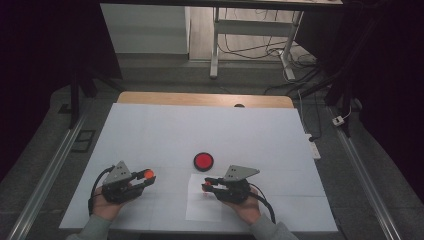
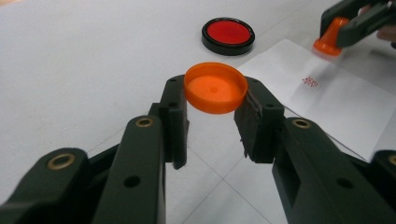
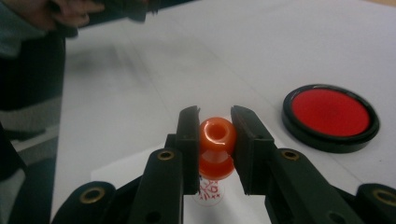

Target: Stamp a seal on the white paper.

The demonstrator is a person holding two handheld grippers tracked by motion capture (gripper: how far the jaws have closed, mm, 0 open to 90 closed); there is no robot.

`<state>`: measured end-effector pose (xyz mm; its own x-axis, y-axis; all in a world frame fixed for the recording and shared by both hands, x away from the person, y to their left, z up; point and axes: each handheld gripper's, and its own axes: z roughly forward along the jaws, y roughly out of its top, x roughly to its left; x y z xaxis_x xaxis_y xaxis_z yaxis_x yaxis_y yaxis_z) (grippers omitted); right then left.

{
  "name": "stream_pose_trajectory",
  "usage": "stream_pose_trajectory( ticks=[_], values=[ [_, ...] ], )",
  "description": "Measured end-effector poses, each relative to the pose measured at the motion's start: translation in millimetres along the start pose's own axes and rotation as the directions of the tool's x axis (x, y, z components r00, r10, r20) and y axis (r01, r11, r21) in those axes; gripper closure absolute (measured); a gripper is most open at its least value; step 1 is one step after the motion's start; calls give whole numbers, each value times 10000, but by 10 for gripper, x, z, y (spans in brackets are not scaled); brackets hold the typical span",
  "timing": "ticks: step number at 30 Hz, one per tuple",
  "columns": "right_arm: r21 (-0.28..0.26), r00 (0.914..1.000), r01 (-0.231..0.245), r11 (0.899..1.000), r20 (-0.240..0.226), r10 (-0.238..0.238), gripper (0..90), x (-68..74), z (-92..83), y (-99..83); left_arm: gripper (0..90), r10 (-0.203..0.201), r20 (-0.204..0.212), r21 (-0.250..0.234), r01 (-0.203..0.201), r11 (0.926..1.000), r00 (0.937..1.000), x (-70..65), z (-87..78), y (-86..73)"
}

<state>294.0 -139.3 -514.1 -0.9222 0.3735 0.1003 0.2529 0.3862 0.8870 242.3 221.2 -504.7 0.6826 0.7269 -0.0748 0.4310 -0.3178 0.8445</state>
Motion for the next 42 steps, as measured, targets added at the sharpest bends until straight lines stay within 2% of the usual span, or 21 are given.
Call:
stream_pose_trajectory(
  ticks=[9, 19, 28, 42],
  values=[
    [-153, 9998, -107, 9998, -180, 104, 721, 6, -43, 46, 650, 32, -10, 14, -32, 10000, 10000, -6, 4, 1],
    [-288, 9999, -136, 9995, -66, 134, 721, -10, -89, 74, 650, 41, 0, 52, -41, 10000, 10000, -5, 8, -2],
    [-615, 9996, -214, 9979, 186, 226, 720, -36, -182, 111, 650, 110, 22, 112, -110, 9999, 9999, -13, 20, 0],
    [-1414, 9964, -425, 9890, 672, 524, 720, -145, -448, 178, 650, 128, 62, 150, -129, 9998, 9999, -27, 31, 1]
  ],
)
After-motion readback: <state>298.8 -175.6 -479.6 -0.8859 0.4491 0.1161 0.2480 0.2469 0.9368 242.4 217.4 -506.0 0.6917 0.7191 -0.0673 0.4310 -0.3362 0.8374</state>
